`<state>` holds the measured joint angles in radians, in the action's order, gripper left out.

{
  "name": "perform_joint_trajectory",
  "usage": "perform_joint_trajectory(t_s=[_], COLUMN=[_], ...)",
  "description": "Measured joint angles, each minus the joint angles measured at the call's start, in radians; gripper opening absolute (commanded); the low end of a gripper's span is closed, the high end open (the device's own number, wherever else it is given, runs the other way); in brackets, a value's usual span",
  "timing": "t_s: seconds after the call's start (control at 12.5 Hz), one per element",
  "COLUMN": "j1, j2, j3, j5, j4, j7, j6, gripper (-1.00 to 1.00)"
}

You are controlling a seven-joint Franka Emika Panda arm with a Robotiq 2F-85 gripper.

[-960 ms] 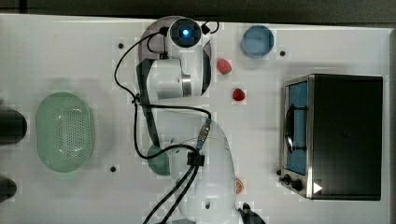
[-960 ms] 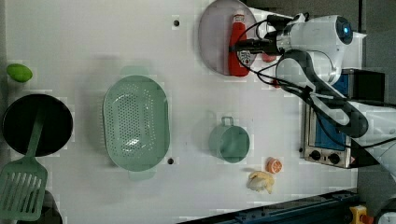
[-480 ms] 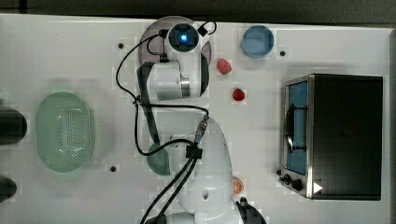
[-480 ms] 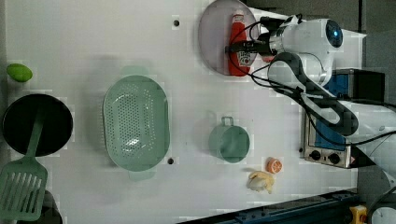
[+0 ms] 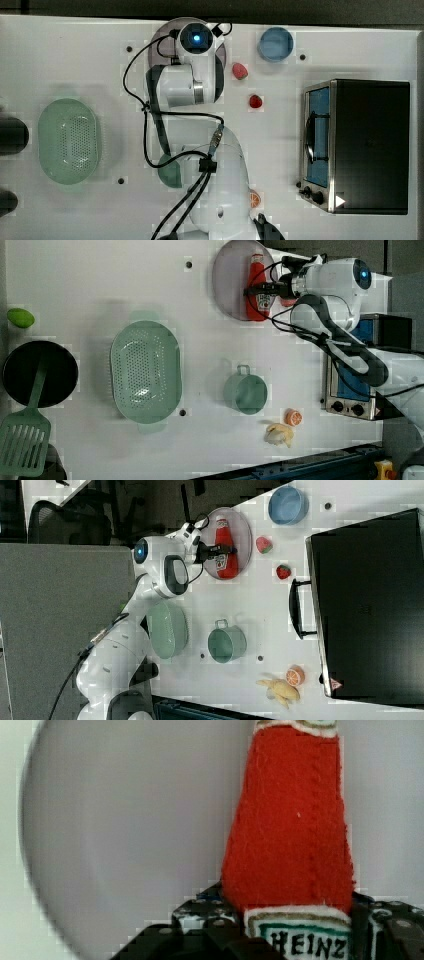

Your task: Pick ketchup from plate and place it on table.

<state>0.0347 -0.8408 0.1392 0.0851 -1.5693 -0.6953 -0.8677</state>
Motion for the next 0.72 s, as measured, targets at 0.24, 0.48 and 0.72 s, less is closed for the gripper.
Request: perform_joint_trajectory(t_s=[0.24,0.48,0.72], j1=[0.015,0.03,0.065], j2=[0.13,0.312,0.518], j3=[0.001,-0.007,-0.003], j5=[-0.018,-0.027,-0.031], j4=[-0.034,-0.03,-0.068], j7=[0.01,0.032,0.034], j6=[0.183,0.292,0.372], gripper=[0.18,0.18,0.18])
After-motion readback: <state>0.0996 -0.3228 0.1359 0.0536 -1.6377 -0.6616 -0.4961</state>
